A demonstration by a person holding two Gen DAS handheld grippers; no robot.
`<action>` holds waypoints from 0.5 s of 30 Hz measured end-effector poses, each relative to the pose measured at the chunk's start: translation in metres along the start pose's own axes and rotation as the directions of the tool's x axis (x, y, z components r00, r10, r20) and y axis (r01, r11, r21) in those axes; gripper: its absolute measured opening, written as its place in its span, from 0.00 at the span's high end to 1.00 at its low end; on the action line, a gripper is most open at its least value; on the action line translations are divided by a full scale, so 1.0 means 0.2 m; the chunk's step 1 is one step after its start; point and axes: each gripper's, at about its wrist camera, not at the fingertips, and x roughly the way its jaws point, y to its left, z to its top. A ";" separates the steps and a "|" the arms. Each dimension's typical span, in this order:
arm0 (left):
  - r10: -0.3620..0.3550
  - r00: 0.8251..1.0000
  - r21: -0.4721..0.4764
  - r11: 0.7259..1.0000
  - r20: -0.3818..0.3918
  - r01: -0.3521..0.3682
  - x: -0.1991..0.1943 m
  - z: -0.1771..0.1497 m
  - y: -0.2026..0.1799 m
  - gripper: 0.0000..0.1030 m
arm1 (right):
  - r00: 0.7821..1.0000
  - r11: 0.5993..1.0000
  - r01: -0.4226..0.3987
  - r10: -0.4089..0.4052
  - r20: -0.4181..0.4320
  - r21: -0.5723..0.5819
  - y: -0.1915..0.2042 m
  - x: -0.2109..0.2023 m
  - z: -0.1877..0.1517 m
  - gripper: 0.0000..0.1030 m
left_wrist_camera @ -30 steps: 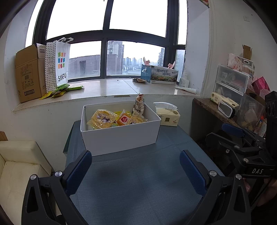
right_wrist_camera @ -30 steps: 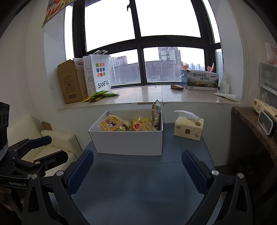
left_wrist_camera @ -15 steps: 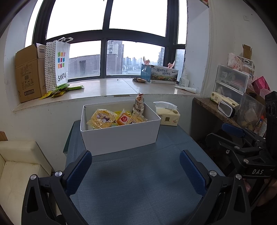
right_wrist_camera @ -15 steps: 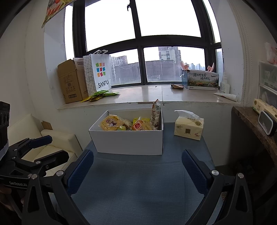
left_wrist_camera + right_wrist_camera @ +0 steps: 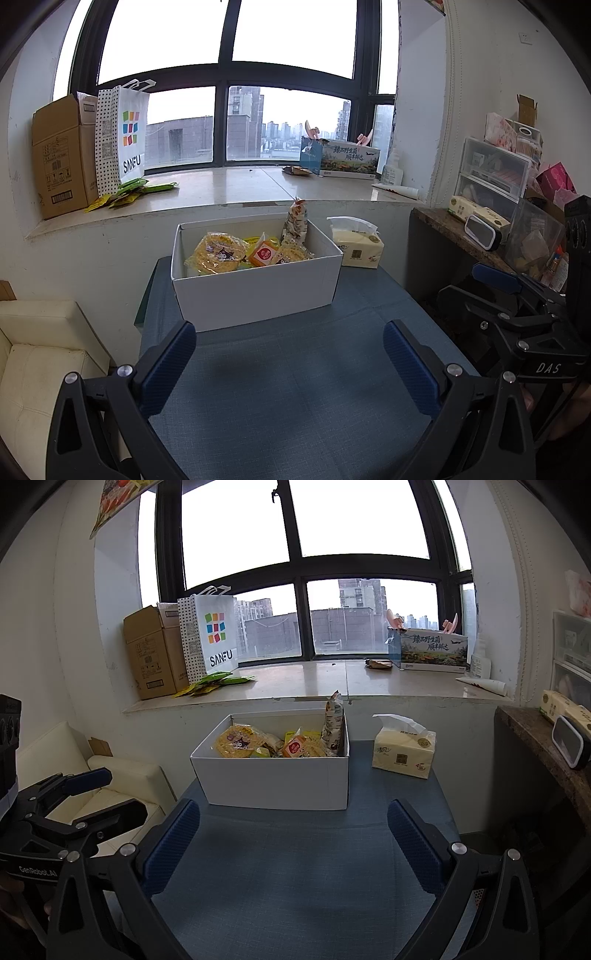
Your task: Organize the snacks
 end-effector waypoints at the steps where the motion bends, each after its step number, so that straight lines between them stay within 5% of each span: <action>1: 0.001 1.000 0.000 1.000 -0.001 -0.001 0.00 0.00 0.00 0.00 | 1.000 1.000 0.000 0.000 -0.001 0.000 0.00 0.00 0.00 0.00; 15: -0.004 1.000 -0.009 1.000 0.014 0.005 -0.02 0.00 0.01 0.00 | 1.000 1.000 -0.002 0.002 -0.003 -0.002 0.01 0.01 0.00 0.00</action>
